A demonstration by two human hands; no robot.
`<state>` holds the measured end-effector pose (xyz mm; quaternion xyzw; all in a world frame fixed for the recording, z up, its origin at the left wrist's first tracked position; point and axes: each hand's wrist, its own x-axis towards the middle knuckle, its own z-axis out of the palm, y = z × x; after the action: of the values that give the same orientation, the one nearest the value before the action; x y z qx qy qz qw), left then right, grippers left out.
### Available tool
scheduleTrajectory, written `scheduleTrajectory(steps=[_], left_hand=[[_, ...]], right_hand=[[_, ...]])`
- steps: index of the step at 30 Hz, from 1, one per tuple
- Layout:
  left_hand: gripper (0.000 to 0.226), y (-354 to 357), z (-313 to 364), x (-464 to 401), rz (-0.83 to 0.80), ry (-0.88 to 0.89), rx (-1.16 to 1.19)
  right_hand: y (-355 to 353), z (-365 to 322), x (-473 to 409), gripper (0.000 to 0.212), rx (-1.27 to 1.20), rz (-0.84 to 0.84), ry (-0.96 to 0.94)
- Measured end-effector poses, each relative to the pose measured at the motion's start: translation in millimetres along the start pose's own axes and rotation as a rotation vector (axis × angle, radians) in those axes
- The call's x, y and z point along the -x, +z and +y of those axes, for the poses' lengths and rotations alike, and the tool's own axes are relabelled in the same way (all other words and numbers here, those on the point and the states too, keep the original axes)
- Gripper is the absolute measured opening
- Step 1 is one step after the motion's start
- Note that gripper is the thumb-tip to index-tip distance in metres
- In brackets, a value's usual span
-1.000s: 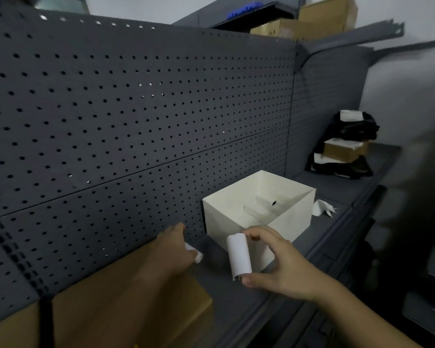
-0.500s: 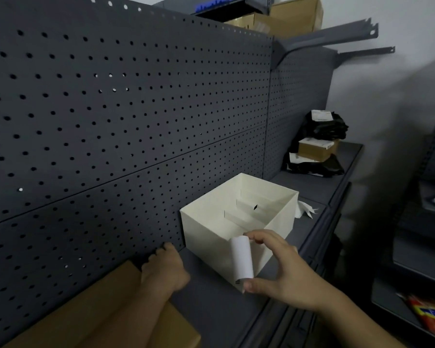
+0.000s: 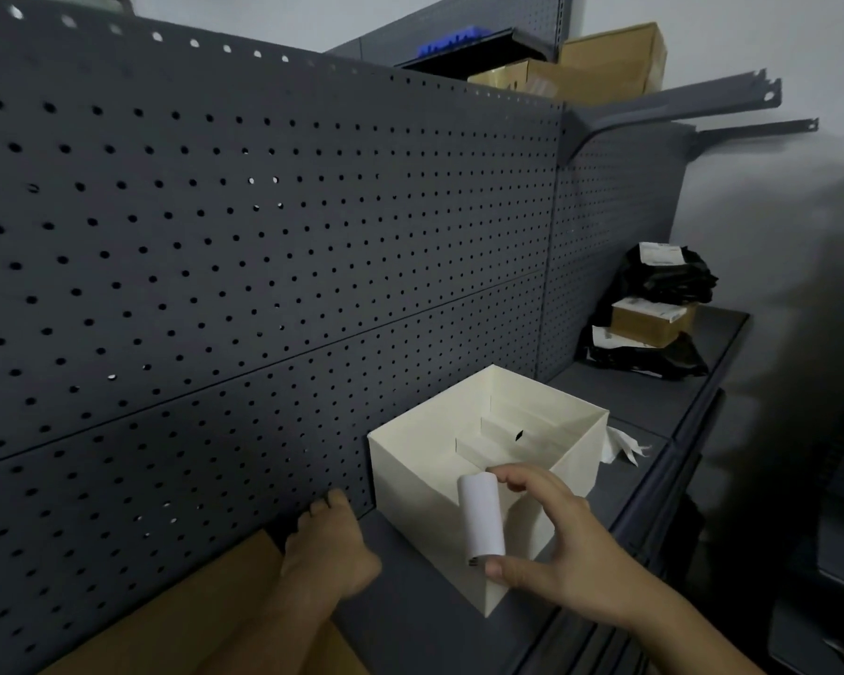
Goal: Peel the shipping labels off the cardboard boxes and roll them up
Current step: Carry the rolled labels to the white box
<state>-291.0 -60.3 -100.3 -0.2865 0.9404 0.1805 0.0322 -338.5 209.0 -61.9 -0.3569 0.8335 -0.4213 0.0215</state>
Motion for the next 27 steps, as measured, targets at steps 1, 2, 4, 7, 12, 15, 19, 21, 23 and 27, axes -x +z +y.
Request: scheduleTrajectory(steps=[1,2,4,7,12,15,19,21,23,27], left_hand=[[0.083,-3,-1,3,0.010,0.010,0.056],[0.087,-6,-3,5,0.017,0.020,0.122],[0.095,-17,-5,12,0.025,0.050,0.274],[0.099,-40,0,23,0.050,0.141,0.435],[0.098,-74,35,30,0.161,0.378,0.567],[0.094,-83,62,22,0.165,0.458,0.592],[0.099,-85,87,2,0.094,0.480,0.574],[0.102,-83,93,-8,0.041,0.481,0.540],[0.104,-82,95,-17,-0.008,0.476,0.494],[0.114,-77,95,-33,-0.069,0.440,0.445]], right_hand=[[-2,2,-1,0.077,-0.001,0.000,-0.003],[-4,3,-3,0.079,-0.005,0.001,0.000],[-10,8,-6,0.083,-0.017,0.009,-0.001],[-20,12,-12,0.086,-0.022,0.031,-0.019],[-40,16,-36,0.082,-0.015,0.061,-0.046],[-50,16,-55,0.070,0.041,0.087,-0.062],[-57,25,-82,0.075,0.095,0.074,-0.015],[-58,32,-94,0.091,0.126,0.060,0.002],[-59,39,-103,0.099,0.153,0.046,0.017],[-56,51,-113,0.105,0.182,-0.004,0.051]])
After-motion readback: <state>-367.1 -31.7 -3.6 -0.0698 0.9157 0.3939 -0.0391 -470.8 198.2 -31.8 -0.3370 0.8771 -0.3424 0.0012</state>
